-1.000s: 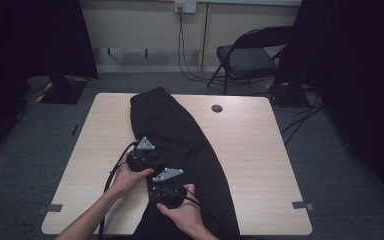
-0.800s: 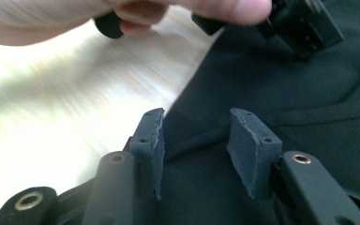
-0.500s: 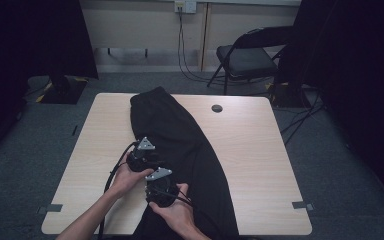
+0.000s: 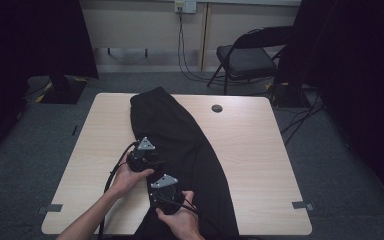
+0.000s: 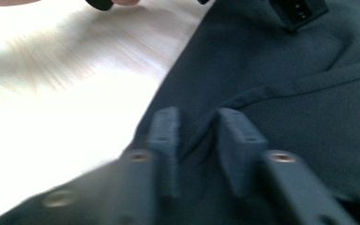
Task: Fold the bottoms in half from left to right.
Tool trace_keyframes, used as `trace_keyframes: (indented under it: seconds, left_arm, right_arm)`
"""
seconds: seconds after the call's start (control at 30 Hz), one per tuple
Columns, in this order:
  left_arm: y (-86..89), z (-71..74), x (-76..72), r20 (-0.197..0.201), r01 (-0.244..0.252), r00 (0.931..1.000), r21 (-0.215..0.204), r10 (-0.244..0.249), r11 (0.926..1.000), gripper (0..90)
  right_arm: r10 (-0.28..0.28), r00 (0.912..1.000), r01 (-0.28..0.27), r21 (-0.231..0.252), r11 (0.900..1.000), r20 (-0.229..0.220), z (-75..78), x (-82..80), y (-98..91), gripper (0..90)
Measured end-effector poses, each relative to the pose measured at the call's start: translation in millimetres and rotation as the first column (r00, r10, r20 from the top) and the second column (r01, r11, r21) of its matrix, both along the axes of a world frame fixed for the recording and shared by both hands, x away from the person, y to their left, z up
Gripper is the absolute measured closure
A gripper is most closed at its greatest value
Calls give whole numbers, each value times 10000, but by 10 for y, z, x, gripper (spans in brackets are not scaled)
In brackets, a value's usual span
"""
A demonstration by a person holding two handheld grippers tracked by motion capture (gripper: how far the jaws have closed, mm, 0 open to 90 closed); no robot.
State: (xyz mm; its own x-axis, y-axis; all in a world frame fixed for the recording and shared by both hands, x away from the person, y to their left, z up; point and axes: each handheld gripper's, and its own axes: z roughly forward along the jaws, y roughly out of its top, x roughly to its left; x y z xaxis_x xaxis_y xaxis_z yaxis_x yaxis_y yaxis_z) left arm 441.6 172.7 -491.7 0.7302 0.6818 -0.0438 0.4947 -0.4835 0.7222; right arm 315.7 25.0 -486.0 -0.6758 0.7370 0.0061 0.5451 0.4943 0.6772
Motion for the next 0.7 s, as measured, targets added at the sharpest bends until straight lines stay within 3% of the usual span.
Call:
trace_keyframes:
  seconds: [0.13,0.33,0.37,0.43,0.47,0.53,0.63,0.7]
  left_arm:
    - [1,-1,0,-2,4,10000,-11,-4,10000,537]
    - [-1,0,-1,-1,-19,10000,7,19,10000,537]
    - [0,2,0,-7,-24,10000,32,25,10000,537]
    - [5,1,3,20,-12,10000,30,12,10000,537]
    - [7,1,5,26,-21,10000,38,21,10000,537]
    - [5,0,6,31,-50,10000,21,49,10000,537]
    - [4,-2,8,-52,-90,9999,-61,90,9999,534]
    - [4,2,6,-82,-158,9998,-23,158,9999,534]
  right_arm:
    - [76,9993,-68,220,9997,-378,14,36,-23,888]
    - [90,9999,-94,562,9984,69,182,-43,-151,898]
    - [82,10000,-84,744,9972,40,282,-89,-280,898]
    - [26,9999,-39,757,9971,168,331,-123,-359,898]
    - [-192,9991,161,793,9967,390,429,-189,-561,899]
    - [-291,9986,255,825,9963,433,457,-204,-633,899]
    - [-946,9944,897,974,9912,463,525,-221,-966,899]
    - [-1033,9938,990,964,9904,404,508,-222,-1014,899]
